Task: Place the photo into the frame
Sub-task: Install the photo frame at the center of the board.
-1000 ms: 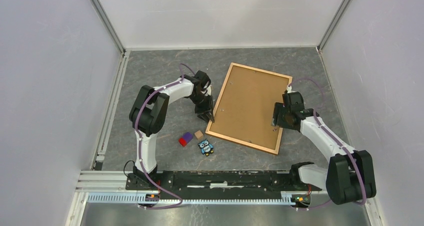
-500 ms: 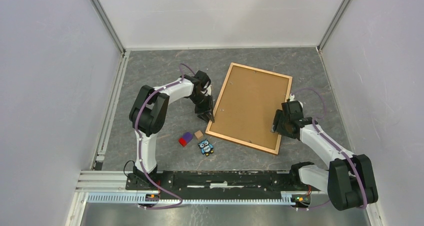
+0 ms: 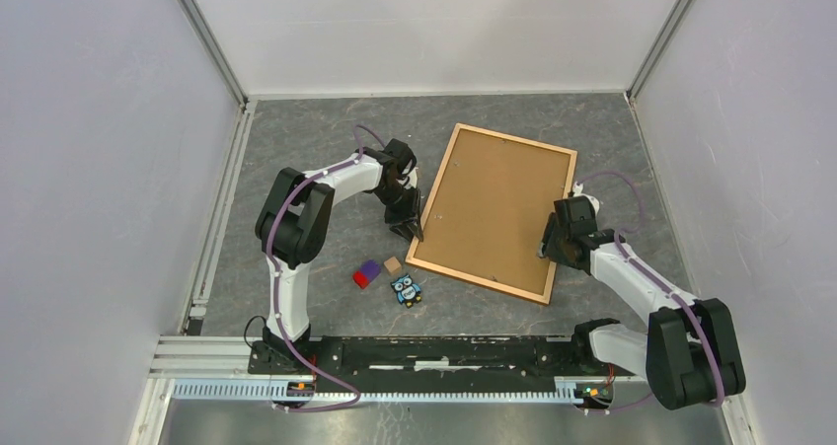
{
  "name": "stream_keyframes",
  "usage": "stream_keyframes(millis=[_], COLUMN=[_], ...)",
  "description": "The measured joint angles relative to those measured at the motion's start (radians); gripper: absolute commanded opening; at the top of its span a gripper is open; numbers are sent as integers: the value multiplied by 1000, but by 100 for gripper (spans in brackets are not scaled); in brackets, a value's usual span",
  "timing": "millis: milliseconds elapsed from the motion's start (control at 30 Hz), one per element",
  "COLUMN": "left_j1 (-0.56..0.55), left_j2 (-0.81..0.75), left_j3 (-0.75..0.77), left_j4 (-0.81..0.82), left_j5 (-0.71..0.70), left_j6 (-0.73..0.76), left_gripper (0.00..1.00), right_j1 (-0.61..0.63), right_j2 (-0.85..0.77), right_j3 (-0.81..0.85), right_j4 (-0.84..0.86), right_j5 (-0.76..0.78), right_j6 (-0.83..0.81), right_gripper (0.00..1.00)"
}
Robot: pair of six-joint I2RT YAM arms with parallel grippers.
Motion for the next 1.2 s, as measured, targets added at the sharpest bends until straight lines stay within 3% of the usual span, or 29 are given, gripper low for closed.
stream_keyframes(millis=[100,367,933,1100,1133,1200], left_j1=[-2,-2,-7,-8,-8,-8], left_j2=[0,0,0,0,0,0], left_j3=[0,0,-1,-1,-1,-1], left_j4=[0,0,1,2,2,2], left_j5=[0,0,1,3,4,5], left_j6=[0,0,0,0,0,0], left_gripper=[32,32,32,32,32,32], right_j1=[3,18,21,21,21,21], right_j2=[6,4,0,-24,-29,-31], right_j3=[3,5,-4,-18,-19,-19], right_j4=[0,1,48,63,64,64], right_j5=[0,10,52,53,53,51], right_j6=[0,-11,-151,-185,-192,-201], right_gripper=[54,31,0,5,11,40])
